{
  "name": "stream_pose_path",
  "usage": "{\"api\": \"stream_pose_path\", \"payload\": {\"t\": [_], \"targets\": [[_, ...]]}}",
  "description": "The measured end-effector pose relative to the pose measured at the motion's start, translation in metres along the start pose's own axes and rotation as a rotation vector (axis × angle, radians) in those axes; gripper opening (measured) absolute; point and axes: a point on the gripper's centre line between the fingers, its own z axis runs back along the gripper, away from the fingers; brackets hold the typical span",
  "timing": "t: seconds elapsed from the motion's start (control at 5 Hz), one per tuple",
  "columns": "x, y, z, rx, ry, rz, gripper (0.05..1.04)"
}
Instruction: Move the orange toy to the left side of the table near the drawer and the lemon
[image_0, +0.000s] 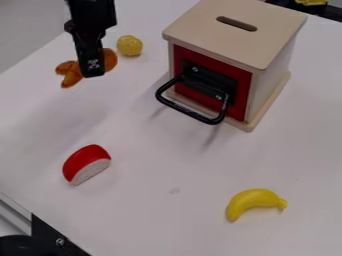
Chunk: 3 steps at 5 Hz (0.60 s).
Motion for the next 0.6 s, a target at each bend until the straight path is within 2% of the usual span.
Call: {"api": "stream_pose_path", "payload": {"t": [0.2,0.6], "targets": [[0.007,0.030,-0.010,0.003,-0.027,0.046,0.405],[0.014,0.052,-0.057,-0.042,0.003,0.031,0.405]]}}
